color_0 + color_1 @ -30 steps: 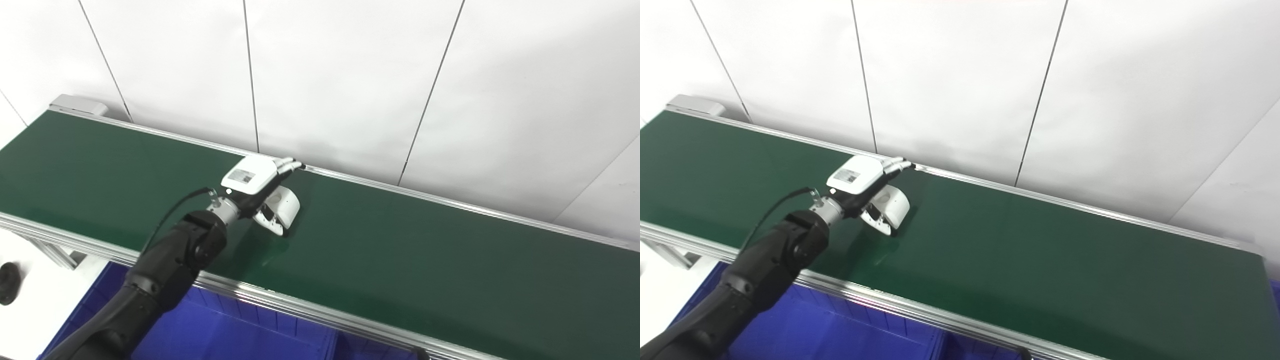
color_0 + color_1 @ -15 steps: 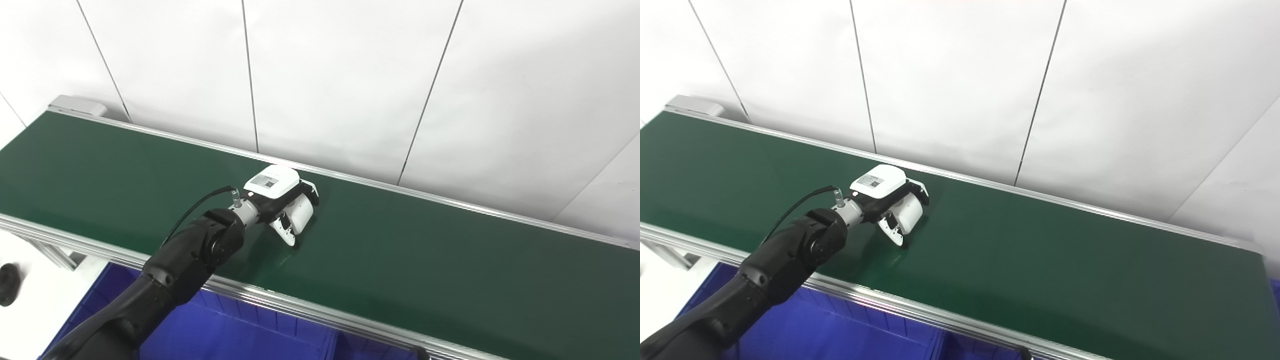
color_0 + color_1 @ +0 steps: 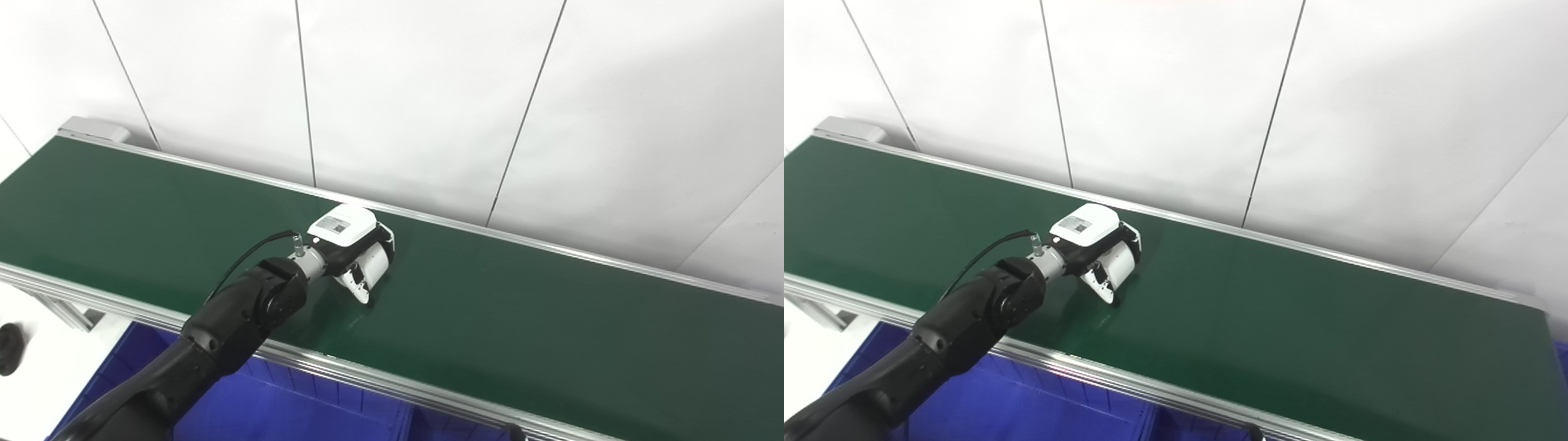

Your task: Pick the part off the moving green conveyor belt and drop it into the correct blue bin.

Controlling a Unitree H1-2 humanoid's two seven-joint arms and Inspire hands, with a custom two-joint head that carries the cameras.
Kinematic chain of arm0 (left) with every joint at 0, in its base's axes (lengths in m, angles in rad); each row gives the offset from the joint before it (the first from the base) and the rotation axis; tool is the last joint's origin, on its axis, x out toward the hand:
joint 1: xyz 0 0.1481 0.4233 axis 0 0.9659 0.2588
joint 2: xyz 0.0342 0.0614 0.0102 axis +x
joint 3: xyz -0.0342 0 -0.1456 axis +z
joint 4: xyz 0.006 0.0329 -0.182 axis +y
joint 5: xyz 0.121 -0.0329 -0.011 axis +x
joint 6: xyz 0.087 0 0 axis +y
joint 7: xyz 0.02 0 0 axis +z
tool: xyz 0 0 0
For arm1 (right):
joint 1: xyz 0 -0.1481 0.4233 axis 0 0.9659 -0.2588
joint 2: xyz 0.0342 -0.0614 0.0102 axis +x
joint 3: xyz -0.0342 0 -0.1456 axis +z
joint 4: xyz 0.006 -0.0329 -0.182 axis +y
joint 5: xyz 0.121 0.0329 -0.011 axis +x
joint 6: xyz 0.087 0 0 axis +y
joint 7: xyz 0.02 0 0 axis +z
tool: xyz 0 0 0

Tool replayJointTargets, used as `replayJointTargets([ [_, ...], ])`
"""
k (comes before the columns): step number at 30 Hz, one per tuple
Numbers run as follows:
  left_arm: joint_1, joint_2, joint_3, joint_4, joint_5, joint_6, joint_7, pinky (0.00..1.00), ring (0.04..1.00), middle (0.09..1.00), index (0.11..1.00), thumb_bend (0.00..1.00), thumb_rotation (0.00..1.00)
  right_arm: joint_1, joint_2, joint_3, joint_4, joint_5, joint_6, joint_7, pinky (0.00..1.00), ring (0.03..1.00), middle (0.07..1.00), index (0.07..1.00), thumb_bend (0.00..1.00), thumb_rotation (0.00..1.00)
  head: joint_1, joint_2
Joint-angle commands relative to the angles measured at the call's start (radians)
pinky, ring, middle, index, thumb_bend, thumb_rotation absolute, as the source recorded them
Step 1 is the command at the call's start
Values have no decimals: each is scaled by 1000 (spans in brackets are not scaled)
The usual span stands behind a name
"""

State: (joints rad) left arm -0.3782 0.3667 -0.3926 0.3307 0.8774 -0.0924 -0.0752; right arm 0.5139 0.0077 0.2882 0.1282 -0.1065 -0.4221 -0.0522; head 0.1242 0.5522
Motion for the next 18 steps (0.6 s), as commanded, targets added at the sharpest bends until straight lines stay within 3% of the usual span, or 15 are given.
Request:
replayJointTargets([
  [1, -33, 27, 10, -46, 3, 14, 1, 394, 474, 520, 478, 521, 0, 4, 28, 11, -36, 4, -29, 14, 1000, 956, 1000, 1000, 659, 1000, 1, 1],
  [4, -24, 30, 12, -98, 2, 10, 2, 331, 409, 473, 491, 524, 0, 9, 28, 10, -49, 6, -13, 14, 1000, 959, 1000, 1000, 678, 1000, 16, 11],
  [9, 8, 31, 28, -228, -8, 4, 6, 319, 359, 423, 497, 523, 0, 12, 21, 9, -66, 14, -5, 21, 1000, 965, 1000, 1000, 679, 1000, 50, 26],
  [18, 141, 44, 108, -544, -23, 81, -105, 387, 427, 482, 488, 523, 0, 27, 8, -1, -125, 33, 30, 48, 1000, 978, 1000, 1000, 674, 1000, 143, 69],
])
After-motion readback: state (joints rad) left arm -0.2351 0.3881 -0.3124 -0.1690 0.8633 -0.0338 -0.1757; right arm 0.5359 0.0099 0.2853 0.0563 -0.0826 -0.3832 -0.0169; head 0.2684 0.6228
